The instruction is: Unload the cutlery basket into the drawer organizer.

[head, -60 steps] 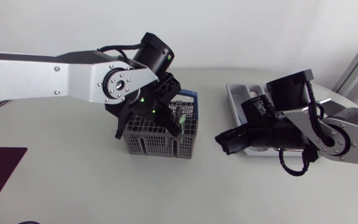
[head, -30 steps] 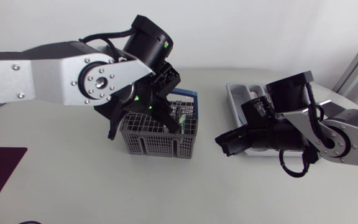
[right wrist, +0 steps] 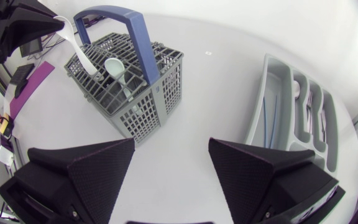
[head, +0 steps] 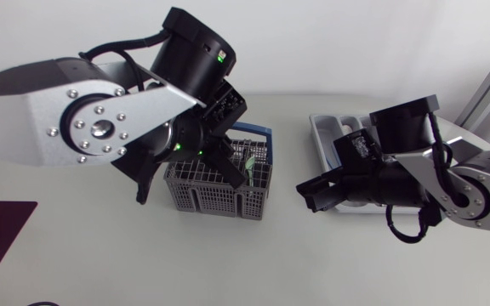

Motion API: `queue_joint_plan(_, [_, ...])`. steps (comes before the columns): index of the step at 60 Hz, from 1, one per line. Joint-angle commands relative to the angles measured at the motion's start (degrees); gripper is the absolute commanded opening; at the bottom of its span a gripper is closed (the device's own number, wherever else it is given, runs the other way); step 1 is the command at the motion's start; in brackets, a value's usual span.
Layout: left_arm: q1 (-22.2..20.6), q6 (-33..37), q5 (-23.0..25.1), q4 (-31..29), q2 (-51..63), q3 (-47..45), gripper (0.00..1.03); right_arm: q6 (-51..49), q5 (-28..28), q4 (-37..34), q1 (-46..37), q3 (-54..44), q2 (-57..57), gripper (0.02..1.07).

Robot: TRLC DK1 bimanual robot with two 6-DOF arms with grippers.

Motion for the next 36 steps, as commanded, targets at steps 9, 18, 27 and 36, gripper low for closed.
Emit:
queue_joint_plan(9, [-1.2,-0.7,-2.0,2.8,-1.4,-1.7,0.22,-1.2,0.6,0.1,0.5,-2.3,-0.8,0.88])
queue_joint_plan(18, [-0.9,-1.6,-2.9,3.9,-2.6,-2.1,0.22,-1.3,0.6,0.8,0.5,-2.6,-0.8,0.88])
queue_joint_plan(27, [-0.9,-2.4,-3.6,4.9,-3.0,-2.6,0.22,-1.4,0.7,0.8,0.4,-2.6,-0.8,0.88])
queue_joint_plan(36, [-1.1,-3.0,-3.9,5.3,-3.9,-2.6,0.22,-1.8,0.9,1.1,0.4,-2.7,-1.0,0.88])
